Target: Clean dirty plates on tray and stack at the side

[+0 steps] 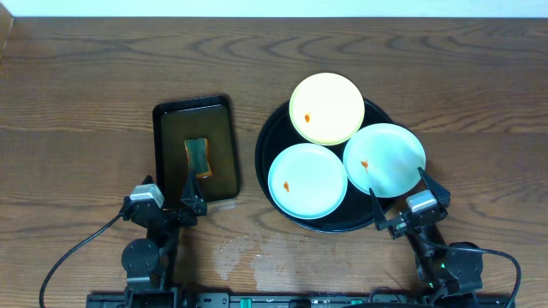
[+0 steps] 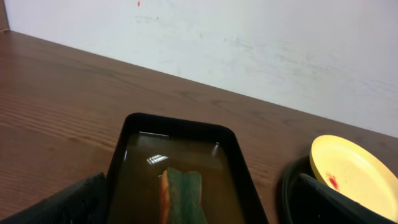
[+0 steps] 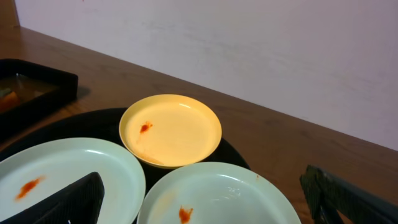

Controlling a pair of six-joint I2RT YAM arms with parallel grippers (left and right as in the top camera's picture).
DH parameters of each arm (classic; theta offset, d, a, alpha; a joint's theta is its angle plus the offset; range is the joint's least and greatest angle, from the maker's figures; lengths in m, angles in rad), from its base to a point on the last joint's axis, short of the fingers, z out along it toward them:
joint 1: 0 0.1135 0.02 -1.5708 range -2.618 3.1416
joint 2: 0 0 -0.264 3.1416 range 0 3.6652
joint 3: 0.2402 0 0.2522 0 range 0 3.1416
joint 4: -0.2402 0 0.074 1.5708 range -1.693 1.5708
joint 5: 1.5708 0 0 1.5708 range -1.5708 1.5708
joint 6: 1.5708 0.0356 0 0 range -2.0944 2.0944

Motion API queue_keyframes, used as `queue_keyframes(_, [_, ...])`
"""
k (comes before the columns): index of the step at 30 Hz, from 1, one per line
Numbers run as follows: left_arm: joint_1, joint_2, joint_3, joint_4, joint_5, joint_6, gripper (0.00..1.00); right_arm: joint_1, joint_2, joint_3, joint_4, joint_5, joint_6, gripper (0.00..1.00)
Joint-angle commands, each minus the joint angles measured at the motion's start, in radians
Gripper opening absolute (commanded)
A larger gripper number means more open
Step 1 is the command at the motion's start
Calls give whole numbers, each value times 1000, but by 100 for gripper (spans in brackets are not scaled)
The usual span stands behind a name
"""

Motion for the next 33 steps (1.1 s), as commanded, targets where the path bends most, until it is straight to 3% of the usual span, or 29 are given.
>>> queue_keyframes(1, [-6, -8, -9, -43, 14, -9, 95, -3, -6, -5, 0, 2, 5, 99])
queue_keyframes(33, [-6, -8, -9, -31, -15, -6, 95, -3, -6, -5, 0, 2, 5, 99])
